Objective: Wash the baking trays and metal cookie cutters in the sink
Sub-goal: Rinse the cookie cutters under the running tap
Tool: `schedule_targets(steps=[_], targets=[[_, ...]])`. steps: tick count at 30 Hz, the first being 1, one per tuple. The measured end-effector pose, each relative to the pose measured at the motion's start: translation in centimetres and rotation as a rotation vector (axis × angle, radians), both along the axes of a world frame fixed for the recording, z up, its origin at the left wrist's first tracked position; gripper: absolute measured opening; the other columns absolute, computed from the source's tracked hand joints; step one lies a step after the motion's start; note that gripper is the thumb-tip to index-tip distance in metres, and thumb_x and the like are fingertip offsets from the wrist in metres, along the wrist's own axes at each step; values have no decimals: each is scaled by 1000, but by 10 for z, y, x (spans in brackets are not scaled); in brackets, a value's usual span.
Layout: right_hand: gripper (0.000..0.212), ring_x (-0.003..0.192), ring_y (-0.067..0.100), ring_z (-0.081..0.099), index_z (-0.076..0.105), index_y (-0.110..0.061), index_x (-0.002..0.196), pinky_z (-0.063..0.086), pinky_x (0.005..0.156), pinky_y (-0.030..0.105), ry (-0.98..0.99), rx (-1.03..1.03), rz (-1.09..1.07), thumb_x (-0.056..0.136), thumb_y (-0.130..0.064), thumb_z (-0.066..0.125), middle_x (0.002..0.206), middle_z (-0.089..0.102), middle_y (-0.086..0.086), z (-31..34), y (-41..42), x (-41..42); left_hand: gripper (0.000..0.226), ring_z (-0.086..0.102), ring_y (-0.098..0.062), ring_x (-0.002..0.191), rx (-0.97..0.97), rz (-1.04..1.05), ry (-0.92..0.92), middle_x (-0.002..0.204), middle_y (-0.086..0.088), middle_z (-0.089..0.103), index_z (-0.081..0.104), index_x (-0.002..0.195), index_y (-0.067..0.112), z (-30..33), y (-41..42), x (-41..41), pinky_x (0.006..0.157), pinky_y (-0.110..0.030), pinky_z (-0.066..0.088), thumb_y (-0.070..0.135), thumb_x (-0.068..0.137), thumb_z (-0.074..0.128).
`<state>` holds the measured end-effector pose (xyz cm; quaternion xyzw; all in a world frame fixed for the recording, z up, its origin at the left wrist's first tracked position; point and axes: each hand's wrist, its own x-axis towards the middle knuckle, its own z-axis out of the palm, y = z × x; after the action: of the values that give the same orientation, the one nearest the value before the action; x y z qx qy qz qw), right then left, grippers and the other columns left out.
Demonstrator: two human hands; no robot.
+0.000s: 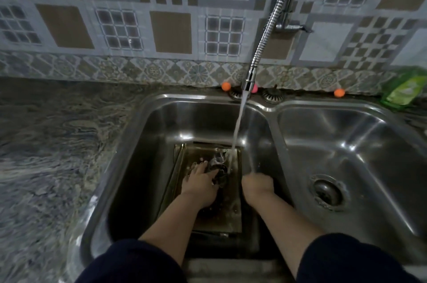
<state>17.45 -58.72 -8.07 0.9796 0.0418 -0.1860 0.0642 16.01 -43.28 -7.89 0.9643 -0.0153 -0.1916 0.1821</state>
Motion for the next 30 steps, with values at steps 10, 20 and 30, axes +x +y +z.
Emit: schedule_targets(steps=[10, 20, 30], targets=[[13, 83, 18, 63, 64, -23, 86, 53, 71, 28, -265, 887, -418, 79, -21, 76, 87, 64, 0, 69, 12, 27, 41, 69, -26, 81, -950, 622, 153, 106, -17, 67, 56, 122, 11, 42, -36, 21, 60, -33, 58, 40, 101, 35], [20, 86, 22, 68, 60, -28, 73, 58, 81, 41, -301, 1127, -447, 81, -15, 73, 88, 70, 5, 63, 10, 16, 44, 66, -31, 99, -1335, 672, 202, 111, -20, 67, 65, 111, 9, 47, -32, 29, 90, -42, 54, 47, 95, 48], [26, 97, 17, 66, 64, -21, 119, 54, 90, 35, -218, 1221, -485, 94, -24, 59, 108, 69, 0, 58, 8, 15, 25, 67, -14, 83, -1260, 648, -29, 100, -1, 71, 67, 117, 24, 49, -25, 28, 69, -26, 54, 23, 95, 56]])
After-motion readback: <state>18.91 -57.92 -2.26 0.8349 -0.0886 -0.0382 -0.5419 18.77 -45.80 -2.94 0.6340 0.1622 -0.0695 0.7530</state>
